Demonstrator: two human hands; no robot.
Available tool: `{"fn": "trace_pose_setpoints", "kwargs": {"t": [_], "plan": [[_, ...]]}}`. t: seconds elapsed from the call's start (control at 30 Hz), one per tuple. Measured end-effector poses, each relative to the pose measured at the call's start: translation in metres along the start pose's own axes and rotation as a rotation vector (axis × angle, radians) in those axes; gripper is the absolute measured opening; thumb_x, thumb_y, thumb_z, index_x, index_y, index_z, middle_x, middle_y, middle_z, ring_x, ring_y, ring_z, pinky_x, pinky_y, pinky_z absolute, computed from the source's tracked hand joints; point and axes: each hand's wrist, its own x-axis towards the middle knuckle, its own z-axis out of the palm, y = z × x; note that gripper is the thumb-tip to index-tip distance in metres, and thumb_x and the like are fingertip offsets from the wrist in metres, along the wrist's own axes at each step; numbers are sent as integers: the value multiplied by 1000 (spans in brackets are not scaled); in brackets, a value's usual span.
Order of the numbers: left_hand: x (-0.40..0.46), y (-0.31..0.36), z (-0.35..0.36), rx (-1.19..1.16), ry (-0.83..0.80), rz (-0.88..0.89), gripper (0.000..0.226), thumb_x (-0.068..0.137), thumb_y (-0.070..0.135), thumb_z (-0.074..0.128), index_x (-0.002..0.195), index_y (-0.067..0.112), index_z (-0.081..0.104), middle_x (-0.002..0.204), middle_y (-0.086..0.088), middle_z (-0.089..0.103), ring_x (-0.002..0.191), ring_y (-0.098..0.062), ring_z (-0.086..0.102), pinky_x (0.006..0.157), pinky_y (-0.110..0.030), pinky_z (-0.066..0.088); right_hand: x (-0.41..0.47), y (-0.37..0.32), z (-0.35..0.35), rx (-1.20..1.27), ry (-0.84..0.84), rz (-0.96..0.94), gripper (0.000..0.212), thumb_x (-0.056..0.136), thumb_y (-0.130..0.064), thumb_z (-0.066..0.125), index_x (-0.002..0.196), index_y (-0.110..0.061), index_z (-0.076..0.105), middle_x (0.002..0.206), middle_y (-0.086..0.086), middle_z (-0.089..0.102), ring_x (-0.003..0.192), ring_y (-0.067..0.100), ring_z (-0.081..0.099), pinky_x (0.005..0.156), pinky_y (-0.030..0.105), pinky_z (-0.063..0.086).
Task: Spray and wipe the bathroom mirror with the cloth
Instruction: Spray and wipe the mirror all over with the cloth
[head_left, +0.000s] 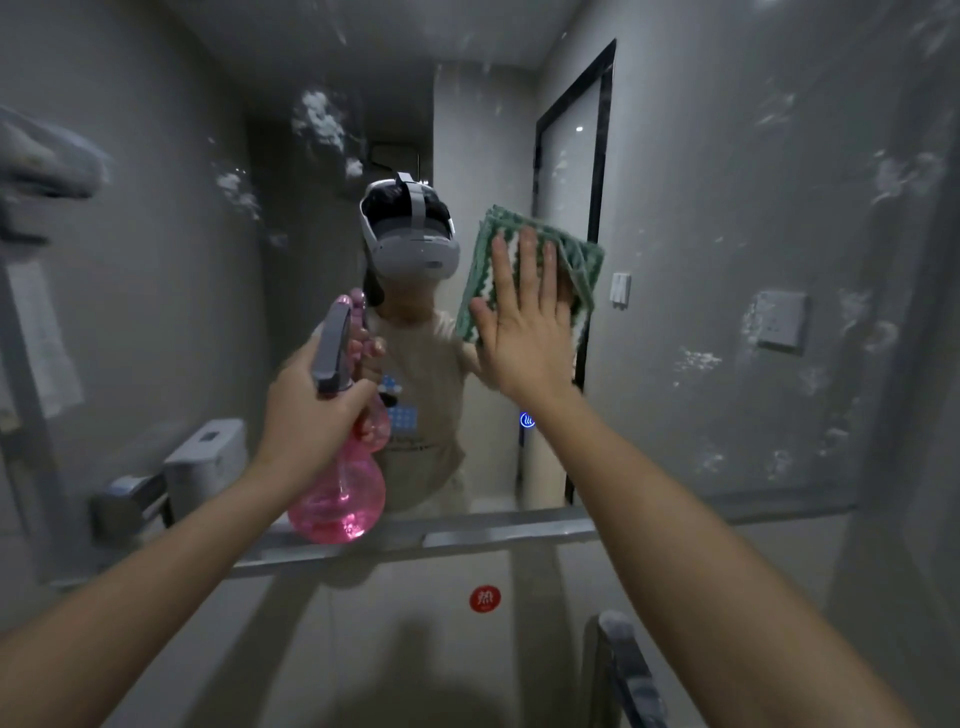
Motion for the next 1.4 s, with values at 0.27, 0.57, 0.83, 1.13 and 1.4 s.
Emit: {"fn": "trace_pose_setpoints", "kwargs": {"t": [0.27,0.57,0.83,1.13,1.4], "plan": [[-20,-24,0,66,-4,-43,44,73,9,69,115,13,58,67,1,59,61,-23,56,67,-44,50,-126,-33,45,54,-87,-99,68,99,-51,23,151,-24,-11,158,5,-19,147,27,-6,118,45,3],[-12,-8,-6,138,-5,34,27,80,-3,64,94,19,56,72,5,57,57,6,55,53,-8,40,-31,6,3,-51,-163,-232,59,96,-57,3,147,-30,-10,157,1,-5,145,21,1,112,36,15],[-11,-11,7,102,-15,31,35,78,-5,64,105,17,61,72,13,60,58,8,57,57,-8,42,27,30,-21,-58,-52,-67,63,101,-49,24,153,-19,7,160,10,1,147,28,-2,114,33,-8],[-29,-19,6,137,-15,-2,34,76,-4,65,80,29,56,59,23,62,52,3,55,55,-16,43,-44,20,9,-52,-32,-72,63,100,-51,16,151,-17,6,158,15,12,145,22,-12,113,43,10],[-23,-2,-28,143,39,36,28,79,-6,61,90,19,54,64,5,57,50,5,55,45,-7,39,-20,-29,11,-16,-7,-155,65,100,-50,18,150,-10,17,155,19,22,142,34,9,112,43,10]]}}
